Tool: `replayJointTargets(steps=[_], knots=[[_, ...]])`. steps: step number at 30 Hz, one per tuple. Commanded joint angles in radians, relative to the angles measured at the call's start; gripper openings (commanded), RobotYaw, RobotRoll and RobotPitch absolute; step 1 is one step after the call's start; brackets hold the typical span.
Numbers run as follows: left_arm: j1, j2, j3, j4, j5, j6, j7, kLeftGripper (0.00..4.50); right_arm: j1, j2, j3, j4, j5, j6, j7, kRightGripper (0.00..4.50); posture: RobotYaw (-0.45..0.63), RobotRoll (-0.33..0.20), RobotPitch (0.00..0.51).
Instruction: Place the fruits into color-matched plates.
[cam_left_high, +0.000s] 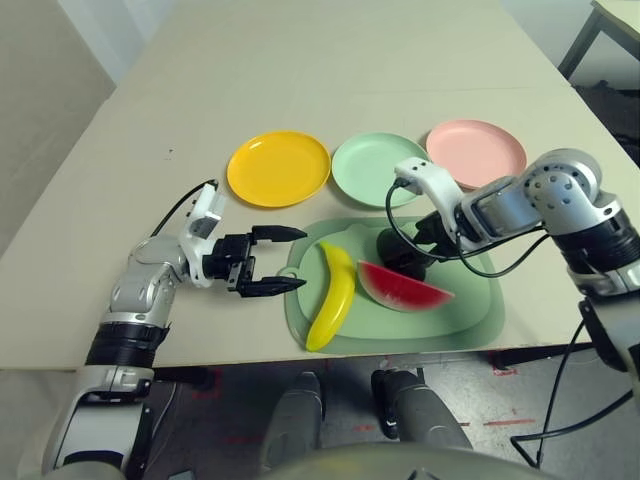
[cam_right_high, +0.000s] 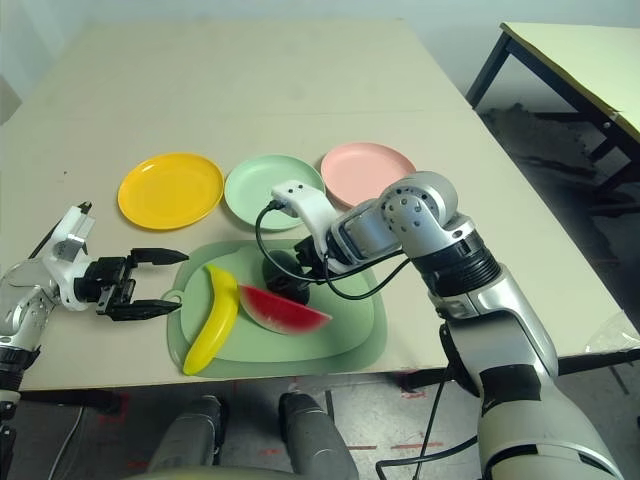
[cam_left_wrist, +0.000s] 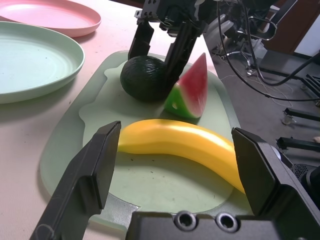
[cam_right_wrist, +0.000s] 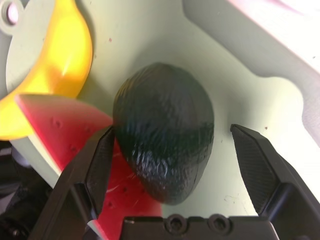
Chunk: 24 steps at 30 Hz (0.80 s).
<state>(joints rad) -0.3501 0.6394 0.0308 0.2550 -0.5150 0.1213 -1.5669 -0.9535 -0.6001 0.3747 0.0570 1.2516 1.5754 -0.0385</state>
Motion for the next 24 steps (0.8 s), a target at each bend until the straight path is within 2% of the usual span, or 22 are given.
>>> replayJointTargets(steps=[1, 17, 20, 23, 24], knots=[[-0.001, -0.001, -0.005, -0.008, 0.005, -0.002, 0.000, 4.50, 0.020, 0.018, -0.031, 0.010, -0.018, 0.039, -0.024, 4.44, -0.03, 0.000, 0.157], [-0.002, 0.001, 0.000, -0.011, 0.002, -0.001, 0.005, 4.50, 0.052, 0.012, -0.040, -0.021, -0.024, 0.039, -0.032, 4.44, -0.04, 0.000, 0.160], [-0.014, 0.002, 0.006, 0.003, 0.001, -0.002, 0.009, 4.50, 0.052, 0.012, -0.042, -0.023, -0.027, 0.039, -0.030, 4.03, -0.04, 0.000, 0.159], [-0.015, 0.007, 0.006, 0.004, 0.002, -0.003, 0.005, 4.50, 0.054, 0.011, -0.042, -0.027, -0.028, 0.039, -0.027, 3.06, -0.04, 0.000, 0.160], [-0.014, 0.008, 0.005, 0.003, 0.003, -0.004, 0.004, 4.50, 0.054, 0.011, -0.041, -0.028, -0.029, 0.039, -0.024, 3.03, -0.04, 0.000, 0.160]])
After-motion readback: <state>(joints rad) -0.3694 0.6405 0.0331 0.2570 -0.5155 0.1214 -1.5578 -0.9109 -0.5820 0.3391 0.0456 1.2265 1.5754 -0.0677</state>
